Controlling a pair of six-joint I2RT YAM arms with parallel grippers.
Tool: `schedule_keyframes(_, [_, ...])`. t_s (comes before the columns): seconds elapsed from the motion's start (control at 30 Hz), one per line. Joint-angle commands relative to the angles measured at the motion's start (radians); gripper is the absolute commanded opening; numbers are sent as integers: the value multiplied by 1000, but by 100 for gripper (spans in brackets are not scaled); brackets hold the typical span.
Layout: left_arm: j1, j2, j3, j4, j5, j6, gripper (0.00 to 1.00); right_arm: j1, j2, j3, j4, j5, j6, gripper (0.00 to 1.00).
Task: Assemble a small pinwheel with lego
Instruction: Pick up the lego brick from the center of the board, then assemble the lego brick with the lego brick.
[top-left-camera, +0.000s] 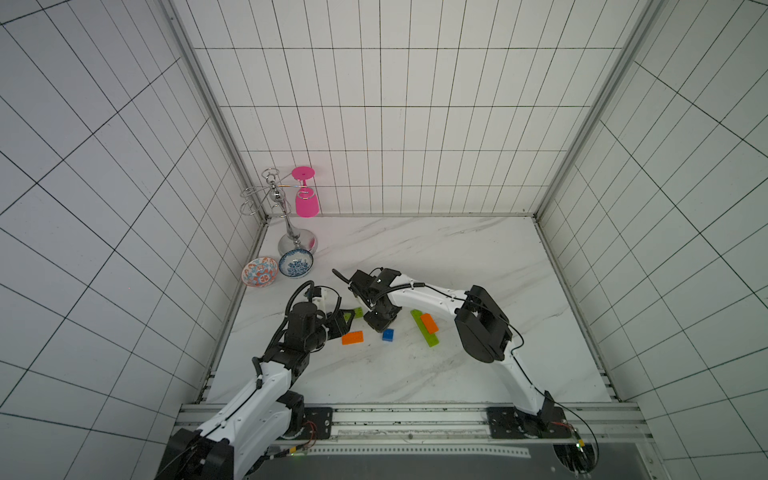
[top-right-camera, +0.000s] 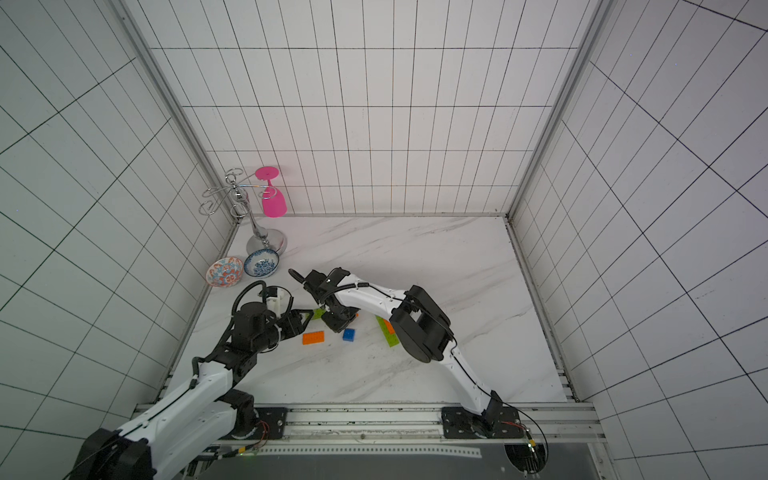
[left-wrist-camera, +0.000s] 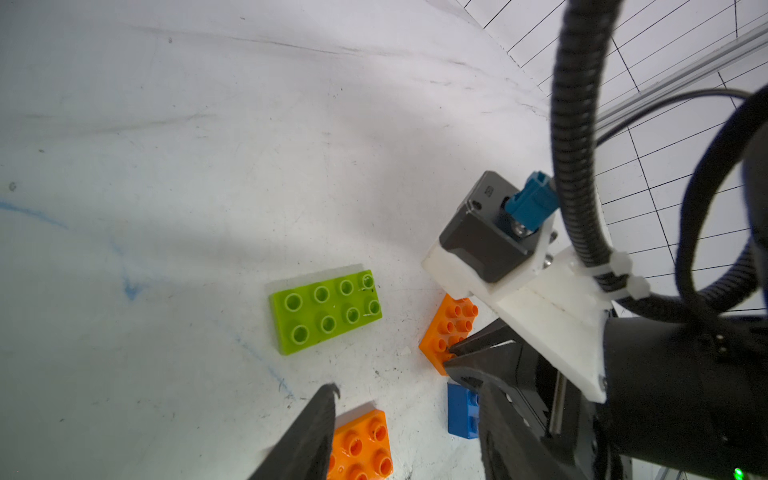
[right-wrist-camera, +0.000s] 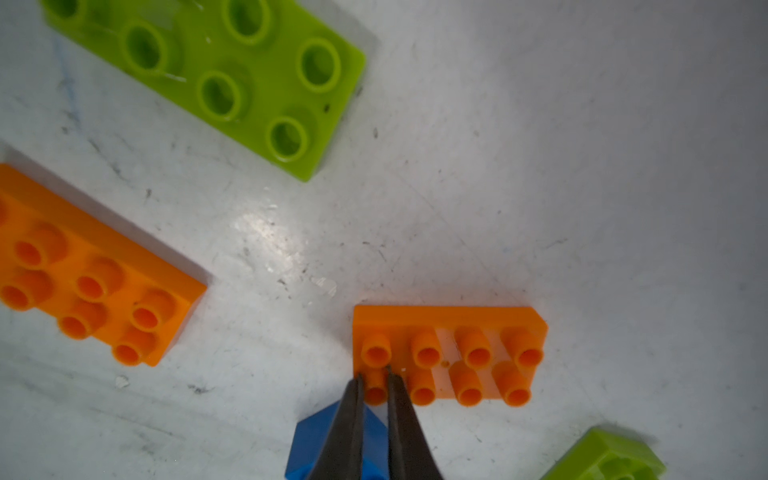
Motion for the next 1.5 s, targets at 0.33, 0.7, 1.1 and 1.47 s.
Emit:
schedule_keyframes(0.33, [5, -19, 3, -14, -21, 16, 57, 5, -21, 69, -21, -23, 35, 11])
schedule_keyframes(0.7, [5, -19, 20, -28, -13, 48, 58, -29, -93, 55, -39, -1, 71, 12])
schedule_keyframes(1.1, [-187, 144, 56, 190, -1, 33, 62, -155, -252, -138, -35, 61, 91, 12])
schedule_keyframes(1.47, [-422, 461, 172, 375, -54, -7, 65, -247, -298, -291, -17, 52, 85, 12])
